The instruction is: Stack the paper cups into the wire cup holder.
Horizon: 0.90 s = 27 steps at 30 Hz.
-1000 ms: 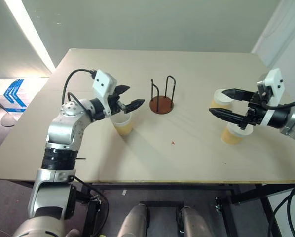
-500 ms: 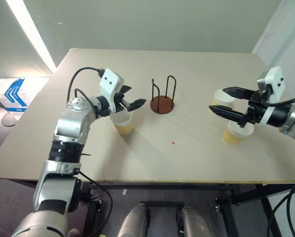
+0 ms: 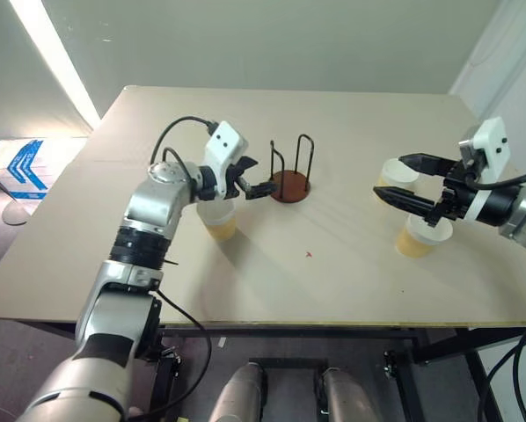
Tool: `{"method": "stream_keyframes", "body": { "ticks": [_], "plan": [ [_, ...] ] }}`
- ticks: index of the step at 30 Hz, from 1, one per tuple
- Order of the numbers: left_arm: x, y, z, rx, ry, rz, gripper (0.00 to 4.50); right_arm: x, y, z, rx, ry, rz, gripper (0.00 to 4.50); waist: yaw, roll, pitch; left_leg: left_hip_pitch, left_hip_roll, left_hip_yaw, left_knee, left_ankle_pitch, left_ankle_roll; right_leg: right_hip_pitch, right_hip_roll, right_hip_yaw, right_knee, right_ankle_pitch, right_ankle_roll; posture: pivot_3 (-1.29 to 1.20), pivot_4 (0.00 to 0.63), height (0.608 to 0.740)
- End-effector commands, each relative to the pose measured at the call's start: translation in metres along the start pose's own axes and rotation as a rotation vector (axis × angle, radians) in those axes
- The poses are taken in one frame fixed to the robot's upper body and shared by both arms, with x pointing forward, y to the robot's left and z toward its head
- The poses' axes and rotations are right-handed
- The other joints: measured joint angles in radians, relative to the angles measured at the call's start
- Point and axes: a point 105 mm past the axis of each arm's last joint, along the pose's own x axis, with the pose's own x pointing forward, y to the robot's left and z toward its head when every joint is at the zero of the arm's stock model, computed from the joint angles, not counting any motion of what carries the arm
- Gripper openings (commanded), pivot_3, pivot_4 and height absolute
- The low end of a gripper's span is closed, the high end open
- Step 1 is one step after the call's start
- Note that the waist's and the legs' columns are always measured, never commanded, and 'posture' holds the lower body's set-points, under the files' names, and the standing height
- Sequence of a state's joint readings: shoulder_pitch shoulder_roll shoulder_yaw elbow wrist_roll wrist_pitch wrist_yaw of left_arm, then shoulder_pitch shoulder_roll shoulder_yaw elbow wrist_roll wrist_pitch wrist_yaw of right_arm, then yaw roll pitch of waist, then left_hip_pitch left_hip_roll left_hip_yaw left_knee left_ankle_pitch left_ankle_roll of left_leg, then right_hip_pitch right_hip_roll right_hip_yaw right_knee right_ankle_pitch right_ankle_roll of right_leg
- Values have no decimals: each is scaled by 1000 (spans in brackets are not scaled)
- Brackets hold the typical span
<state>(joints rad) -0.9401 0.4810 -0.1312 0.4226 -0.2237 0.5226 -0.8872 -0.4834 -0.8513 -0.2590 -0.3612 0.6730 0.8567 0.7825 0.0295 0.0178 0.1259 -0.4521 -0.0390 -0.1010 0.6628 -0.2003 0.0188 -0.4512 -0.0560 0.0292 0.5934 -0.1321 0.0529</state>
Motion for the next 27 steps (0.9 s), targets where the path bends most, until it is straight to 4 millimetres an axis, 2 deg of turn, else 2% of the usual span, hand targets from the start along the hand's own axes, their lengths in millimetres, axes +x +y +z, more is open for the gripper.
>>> {"method": "stream_keyframes", "body": {
  "ticks": [1, 10, 27],
  "plan": [
    [9, -2, 12, 39, -12, -5, 4500, -8, -1, 13, -45, -31, -31, 4477, 2, 0, 0, 0, 0, 0, 0, 0, 0, 0, 0, 0, 0, 0, 0, 0, 150, 740],
    [29, 1, 14, 10, -20, 36, 4500, -10, -2, 12, -42, -24, -42, 4477, 5, 0, 0, -1, 0, 1, 1, 1, 1, 0, 0, 0, -1, 2, 5, 0, 150, 740],
    [70, -9, 12, -7, -29, 78, 4500, -12, 4, 10, -40, -32, -54, 4477, 9, 0, 0, -1, -1, 3, 1, 1, 2, 0, -1, 1, -1, 5, 14, 0, 150, 740]
  ]
}}
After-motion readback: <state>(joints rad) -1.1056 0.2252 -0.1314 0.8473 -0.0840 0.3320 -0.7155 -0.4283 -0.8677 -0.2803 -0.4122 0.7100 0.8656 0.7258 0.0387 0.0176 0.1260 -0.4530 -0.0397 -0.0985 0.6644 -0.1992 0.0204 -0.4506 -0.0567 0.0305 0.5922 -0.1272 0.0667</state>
